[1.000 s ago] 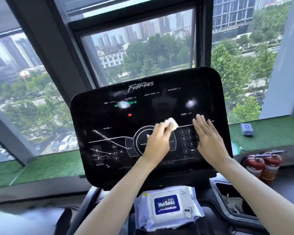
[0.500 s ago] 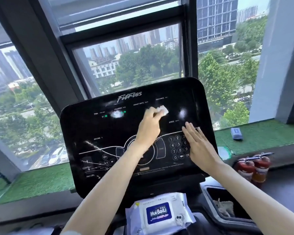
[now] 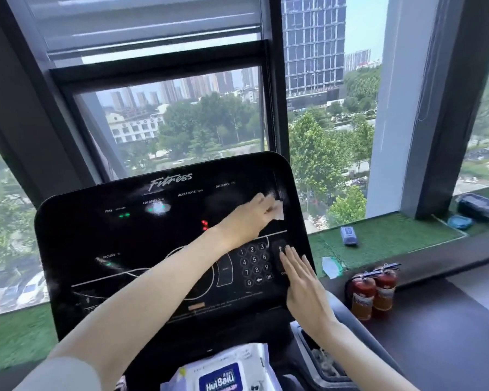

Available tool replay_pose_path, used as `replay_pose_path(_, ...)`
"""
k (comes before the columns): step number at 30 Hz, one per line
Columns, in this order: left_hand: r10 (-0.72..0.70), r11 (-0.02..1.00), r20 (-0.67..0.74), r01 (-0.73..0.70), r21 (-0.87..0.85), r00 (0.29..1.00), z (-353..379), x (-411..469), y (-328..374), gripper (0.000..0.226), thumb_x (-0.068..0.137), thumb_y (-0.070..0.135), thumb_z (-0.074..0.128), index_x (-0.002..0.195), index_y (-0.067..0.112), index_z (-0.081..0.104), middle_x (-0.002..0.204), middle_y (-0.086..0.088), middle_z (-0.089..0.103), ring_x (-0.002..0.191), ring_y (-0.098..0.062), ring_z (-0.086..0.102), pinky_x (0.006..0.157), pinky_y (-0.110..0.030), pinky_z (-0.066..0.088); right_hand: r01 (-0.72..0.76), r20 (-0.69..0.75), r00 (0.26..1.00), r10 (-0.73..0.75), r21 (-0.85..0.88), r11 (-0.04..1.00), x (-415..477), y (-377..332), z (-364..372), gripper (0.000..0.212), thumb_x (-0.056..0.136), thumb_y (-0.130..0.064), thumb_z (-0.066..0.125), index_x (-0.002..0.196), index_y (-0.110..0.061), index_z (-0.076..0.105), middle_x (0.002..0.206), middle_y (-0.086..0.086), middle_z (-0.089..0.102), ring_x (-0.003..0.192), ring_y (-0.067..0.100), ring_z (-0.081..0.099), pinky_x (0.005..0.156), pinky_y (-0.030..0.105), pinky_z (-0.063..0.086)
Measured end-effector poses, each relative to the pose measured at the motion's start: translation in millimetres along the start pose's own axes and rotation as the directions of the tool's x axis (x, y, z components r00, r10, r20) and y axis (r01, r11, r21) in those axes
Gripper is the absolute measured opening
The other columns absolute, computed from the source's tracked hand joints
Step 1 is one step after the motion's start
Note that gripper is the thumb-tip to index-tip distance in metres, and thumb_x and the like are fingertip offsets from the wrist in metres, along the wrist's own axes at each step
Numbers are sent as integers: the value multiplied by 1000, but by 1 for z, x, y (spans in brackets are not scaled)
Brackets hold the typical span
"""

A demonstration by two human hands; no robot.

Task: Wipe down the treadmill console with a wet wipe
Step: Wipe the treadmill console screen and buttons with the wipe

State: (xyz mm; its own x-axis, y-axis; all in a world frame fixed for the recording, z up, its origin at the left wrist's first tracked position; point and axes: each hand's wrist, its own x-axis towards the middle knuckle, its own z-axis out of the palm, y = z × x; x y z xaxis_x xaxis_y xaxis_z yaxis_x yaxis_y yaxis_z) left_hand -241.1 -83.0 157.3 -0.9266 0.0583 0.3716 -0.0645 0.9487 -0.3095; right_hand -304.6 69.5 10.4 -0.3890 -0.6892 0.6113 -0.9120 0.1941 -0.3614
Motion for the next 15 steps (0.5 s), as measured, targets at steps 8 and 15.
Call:
replay_pose_path(8, -314, 948, -160, 300, -104, 936, -9, 30, -10, 63, 75, -18, 46, 135, 2, 42, 118, -12, 42, 101, -26, 37, 74, -35, 50, -24, 32, 999, 24, 22, 999, -16, 0, 5, 76, 65, 16, 49, 139, 1, 39, 146, 14, 37, 138, 18, 26, 114, 28, 11)
replay_pose_path(15, -179, 981, -69, 172, -91, 982, 18, 9, 16, 59, 68, -23, 52, 124, -3, 49, 105, -11, 46, 91, -26, 41, 58, -34, 53, -53, 23, 998, 53, 24, 998, -22, -7, 11, 75, 68, 17, 45, 141, 0, 36, 149, 14, 32, 140, 19, 23, 116, 31, 12)
